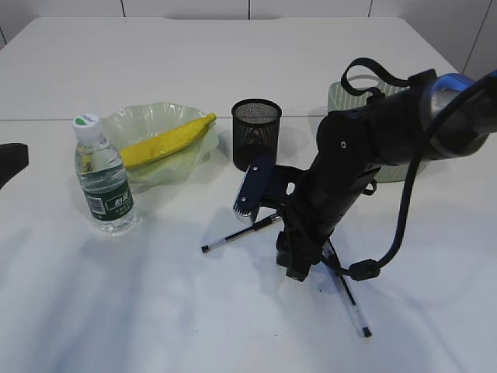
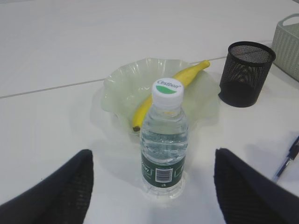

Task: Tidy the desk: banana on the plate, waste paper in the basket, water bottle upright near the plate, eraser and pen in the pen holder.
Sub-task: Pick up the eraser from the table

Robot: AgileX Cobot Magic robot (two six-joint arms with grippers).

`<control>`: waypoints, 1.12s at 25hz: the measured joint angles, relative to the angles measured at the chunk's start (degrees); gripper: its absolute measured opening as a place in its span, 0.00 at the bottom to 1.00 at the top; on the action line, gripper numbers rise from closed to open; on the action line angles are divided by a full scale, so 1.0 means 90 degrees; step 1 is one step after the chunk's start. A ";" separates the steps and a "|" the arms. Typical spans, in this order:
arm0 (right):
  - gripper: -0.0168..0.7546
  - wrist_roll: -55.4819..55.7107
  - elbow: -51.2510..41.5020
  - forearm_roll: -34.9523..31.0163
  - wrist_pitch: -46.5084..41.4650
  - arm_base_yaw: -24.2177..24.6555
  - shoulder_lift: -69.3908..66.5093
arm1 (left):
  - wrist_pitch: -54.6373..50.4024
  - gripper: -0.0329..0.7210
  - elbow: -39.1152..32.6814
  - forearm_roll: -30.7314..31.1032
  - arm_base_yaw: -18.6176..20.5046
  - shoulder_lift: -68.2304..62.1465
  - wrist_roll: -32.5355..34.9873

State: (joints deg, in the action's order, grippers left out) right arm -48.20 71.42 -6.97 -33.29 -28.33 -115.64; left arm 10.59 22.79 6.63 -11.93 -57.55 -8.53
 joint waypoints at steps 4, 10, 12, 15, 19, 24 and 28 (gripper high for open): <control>0.47 0.0000 0.0000 0.0000 0.0024 0.0000 0.0000 | -0.0004 0.80 0.0000 0.0000 0.0000 0.0000 0.0000; 0.47 -0.0014 0.0000 0.0013 0.0024 0.0000 0.0000 | -0.0004 0.79 0.0000 0.0000 0.0000 0.0000 0.0000; 0.47 -0.0014 0.0004 0.0013 0.0036 0.0000 -0.0060 | -0.0004 0.79 0.0000 0.0000 0.0000 0.0000 0.0000; 0.47 -0.0014 0.0016 0.0026 0.0060 0.0000 -0.0176 | -0.0004 0.79 0.0000 0.0000 0.0000 0.0000 0.0000; 0.46 -0.0014 0.0044 0.0026 0.0060 0.0000 -0.0191 | -0.0004 0.79 0.0000 0.0012 0.0000 0.0000 0.0000; 0.34 -0.0014 0.0053 0.0026 0.0060 0.0000 -0.0196 | -0.0014 0.79 0.0000 0.0012 0.0000 0.0000 0.0000; 0.25 -0.0014 0.0053 0.0026 0.0060 0.0000 -0.0196 | -0.0014 0.79 0.0000 0.0012 0.0000 0.0000 0.0000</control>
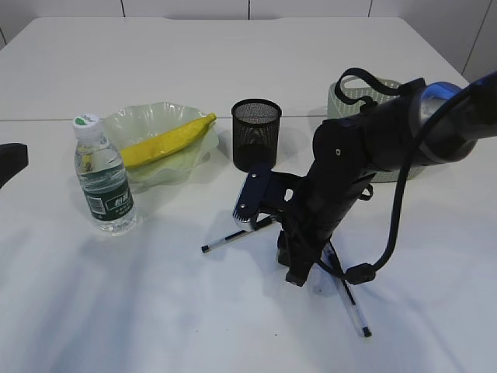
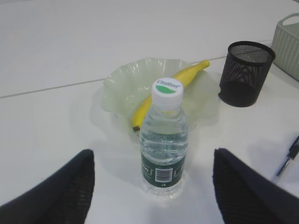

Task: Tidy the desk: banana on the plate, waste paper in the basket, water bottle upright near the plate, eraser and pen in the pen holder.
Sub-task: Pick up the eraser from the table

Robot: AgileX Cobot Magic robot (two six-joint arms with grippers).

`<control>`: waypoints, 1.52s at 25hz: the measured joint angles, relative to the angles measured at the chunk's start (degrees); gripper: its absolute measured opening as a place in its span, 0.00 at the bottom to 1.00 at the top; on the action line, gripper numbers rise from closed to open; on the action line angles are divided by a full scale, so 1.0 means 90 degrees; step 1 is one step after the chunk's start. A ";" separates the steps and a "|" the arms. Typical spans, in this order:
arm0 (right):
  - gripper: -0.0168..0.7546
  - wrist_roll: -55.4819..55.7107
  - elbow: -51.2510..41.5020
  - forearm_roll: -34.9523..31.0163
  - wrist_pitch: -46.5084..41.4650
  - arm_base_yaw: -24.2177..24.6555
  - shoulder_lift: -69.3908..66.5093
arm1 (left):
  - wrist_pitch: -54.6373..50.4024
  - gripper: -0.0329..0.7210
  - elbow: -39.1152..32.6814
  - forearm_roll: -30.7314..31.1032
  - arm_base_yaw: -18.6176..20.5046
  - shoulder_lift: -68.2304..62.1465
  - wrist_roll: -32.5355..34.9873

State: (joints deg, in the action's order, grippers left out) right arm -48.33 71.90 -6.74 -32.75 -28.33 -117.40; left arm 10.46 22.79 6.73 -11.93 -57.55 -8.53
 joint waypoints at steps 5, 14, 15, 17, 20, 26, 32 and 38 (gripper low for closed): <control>0.18 0.0067 0.0016 0.0000 -0.0110 0.0000 0.0000 | 0.0000 0.79 0.0000 0.0000 0.0000 0.0000 0.0000; 0.17 0.0443 0.0408 0.0008 -0.0661 0.0000 0.0118 | 0.0000 0.78 0.0000 0.0000 0.0000 0.0000 0.0000; 0.17 0.0475 0.0448 -0.0024 -0.0686 0.0000 0.0166 | 0.0000 0.78 0.0000 0.0000 0.0000 0.0000 0.0000; 0.17 0.0561 0.0512 -0.0046 -0.0740 0.0000 0.0249 | 0.0000 0.78 0.0000 0.0000 0.0000 0.0000 0.0000; 0.15 0.0715 0.0522 -0.0070 -0.0816 0.0000 0.0342 | 0.0000 0.78 0.0000 0.0000 0.0000 0.0000 0.0000; 0.13 0.0870 0.0522 -0.0102 -0.1057 0.0000 0.0415 | 0.0000 0.78 0.0000 0.0000 0.0000 0.0000 0.0000; 0.12 0.1149 0.0553 -0.0167 -0.1114 0.0000 0.0577 | 0.0000 0.78 0.0000 0.0010 0.0000 0.0000 0.0000; 0.11 0.1735 0.1024 -0.0192 -0.1286 0.0000 0.0752 | 0.0000 0.77 0.0000 0.0010 0.0000 0.0000 0.0000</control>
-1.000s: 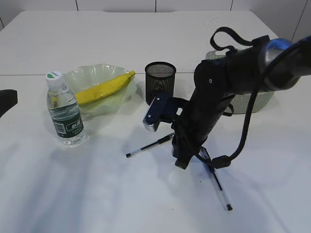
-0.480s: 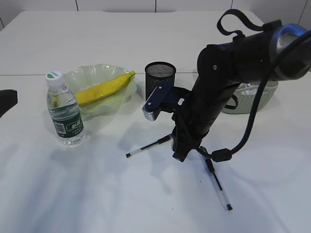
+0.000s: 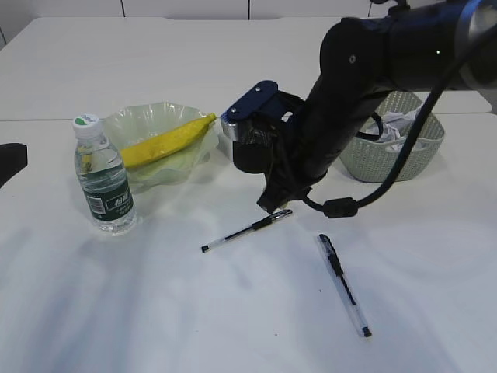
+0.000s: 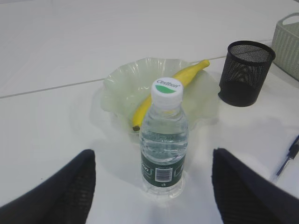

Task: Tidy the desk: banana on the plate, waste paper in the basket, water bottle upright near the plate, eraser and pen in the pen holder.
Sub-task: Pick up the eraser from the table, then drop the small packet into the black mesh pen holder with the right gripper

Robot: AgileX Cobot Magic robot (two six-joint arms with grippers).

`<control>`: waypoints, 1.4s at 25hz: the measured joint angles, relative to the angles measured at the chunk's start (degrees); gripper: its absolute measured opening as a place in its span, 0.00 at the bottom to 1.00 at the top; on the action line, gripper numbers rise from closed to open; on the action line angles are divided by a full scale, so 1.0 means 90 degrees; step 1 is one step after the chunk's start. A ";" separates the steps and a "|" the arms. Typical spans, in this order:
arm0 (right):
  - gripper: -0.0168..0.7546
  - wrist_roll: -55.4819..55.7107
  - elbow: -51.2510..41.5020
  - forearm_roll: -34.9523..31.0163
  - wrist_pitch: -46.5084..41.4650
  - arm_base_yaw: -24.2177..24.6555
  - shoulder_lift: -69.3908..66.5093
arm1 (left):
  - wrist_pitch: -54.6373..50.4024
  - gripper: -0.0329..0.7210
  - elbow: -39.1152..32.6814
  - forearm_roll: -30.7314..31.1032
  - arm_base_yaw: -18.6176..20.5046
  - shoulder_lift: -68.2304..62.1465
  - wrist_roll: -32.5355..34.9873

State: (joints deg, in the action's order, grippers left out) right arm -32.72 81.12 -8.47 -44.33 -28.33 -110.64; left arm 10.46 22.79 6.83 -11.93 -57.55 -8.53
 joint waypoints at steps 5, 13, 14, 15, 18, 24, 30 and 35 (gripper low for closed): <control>0.11 0.0575 0.0489 0.0000 -0.0052 0.0000 0.0015 | 0.0000 0.77 0.0000 0.0000 0.0000 0.0000 0.0000; 0.11 0.1348 0.0896 0.0263 0.0050 0.0000 0.0015 | 0.0000 0.76 0.0000 0.0002 0.0000 0.0000 0.0000; 0.11 0.1481 0.0917 0.0349 0.0094 0.0000 0.0015 | 0.0000 0.76 0.0000 0.0013 0.0000 0.0000 0.0000; 0.11 0.1623 0.0949 0.0425 0.0140 0.0000 0.0015 | 0.0000 0.76 0.0000 0.0013 0.0000 0.0000 0.0000; 0.11 0.1978 0.0989 0.0605 0.0278 0.0061 0.0015 | 0.0000 0.76 0.0000 0.0013 0.0000 0.0000 0.0000; 0.11 0.2375 0.1002 0.0653 0.0611 0.0398 0.0015 | -0.0004 0.76 0.0000 0.0013 0.0000 0.0000 0.0000; 0.11 0.2445 0.1002 0.0663 0.1096 0.0593 0.0015 | -0.0004 0.76 0.0000 0.0013 0.0000 0.0000 0.0000; 0.11 0.2448 0.1002 0.0663 0.1521 0.0593 0.0015 | -0.0014 0.76 0.0000 0.0034 0.0000 0.0000 0.0000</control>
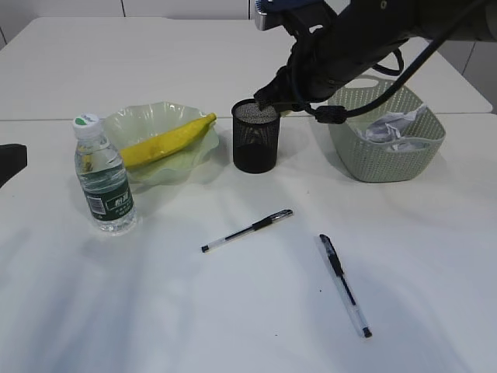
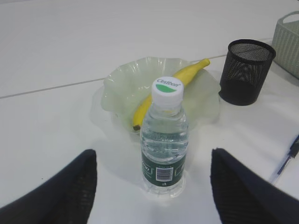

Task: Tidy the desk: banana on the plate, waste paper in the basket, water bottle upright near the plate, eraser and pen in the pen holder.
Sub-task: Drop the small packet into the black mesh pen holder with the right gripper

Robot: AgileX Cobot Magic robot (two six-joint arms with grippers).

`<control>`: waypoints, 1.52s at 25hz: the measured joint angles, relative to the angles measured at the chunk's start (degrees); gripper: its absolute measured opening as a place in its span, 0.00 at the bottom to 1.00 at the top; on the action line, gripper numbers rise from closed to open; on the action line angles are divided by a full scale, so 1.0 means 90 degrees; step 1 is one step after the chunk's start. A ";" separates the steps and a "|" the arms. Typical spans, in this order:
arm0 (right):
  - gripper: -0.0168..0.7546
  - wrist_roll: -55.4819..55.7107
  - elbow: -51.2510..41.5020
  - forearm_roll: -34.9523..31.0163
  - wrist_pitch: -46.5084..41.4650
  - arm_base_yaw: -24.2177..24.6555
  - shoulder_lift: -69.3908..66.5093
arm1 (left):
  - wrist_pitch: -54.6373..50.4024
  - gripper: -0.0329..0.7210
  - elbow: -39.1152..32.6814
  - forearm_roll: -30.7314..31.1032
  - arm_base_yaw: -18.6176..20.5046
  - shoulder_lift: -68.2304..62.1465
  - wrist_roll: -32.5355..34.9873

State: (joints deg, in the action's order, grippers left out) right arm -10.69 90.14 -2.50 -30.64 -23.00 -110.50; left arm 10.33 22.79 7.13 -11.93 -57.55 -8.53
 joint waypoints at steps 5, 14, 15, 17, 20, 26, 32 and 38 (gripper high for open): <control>0.11 0.0011 0.0038 0.0000 0.0240 0.0000 -0.0195 | 0.0000 0.76 0.0000 0.0000 0.0000 0.0000 0.0000; 0.11 0.0011 0.0902 0.0000 0.0324 0.0000 -0.0902 | -0.0072 0.75 0.0000 0.0101 0.0000 0.0000 0.0000; 0.11 0.0011 0.0990 0.0000 0.0334 0.0000 -0.0985 | -0.0085 0.75 0.0000 0.0100 0.0000 0.0000 0.0000; 0.11 0.0011 0.1189 0.0000 0.0334 0.0000 -0.1143 | -0.0098 0.75 0.0000 0.0100 0.0000 0.0000 0.0000; 0.11 0.0011 0.1408 0.0000 0.0349 0.0000 -0.1398 | -0.0111 0.75 0.0000 0.0127 0.0000 0.0000 0.0000; 0.11 0.0011 0.1818 0.0000 0.0392 0.0000 -0.1871 | -0.0123 0.74 0.0000 0.0135 0.0000 0.0000 0.0000; 0.11 0.0011 0.2154 0.0128 0.0490 0.0000 -0.2222 | -0.0148 0.74 0.0000 0.0156 0.0000 0.0000 0.0000; 0.11 0.0011 0.2250 0.0167 0.0553 0.0039 -0.2395 | -0.0194 0.73 0.0000 0.0266 0.0000 0.0000 0.0000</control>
State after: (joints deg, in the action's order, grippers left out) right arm -10.59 110.39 -1.00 -25.66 -22.65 -132.05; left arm 8.58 22.79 9.53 -11.93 -57.55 -8.53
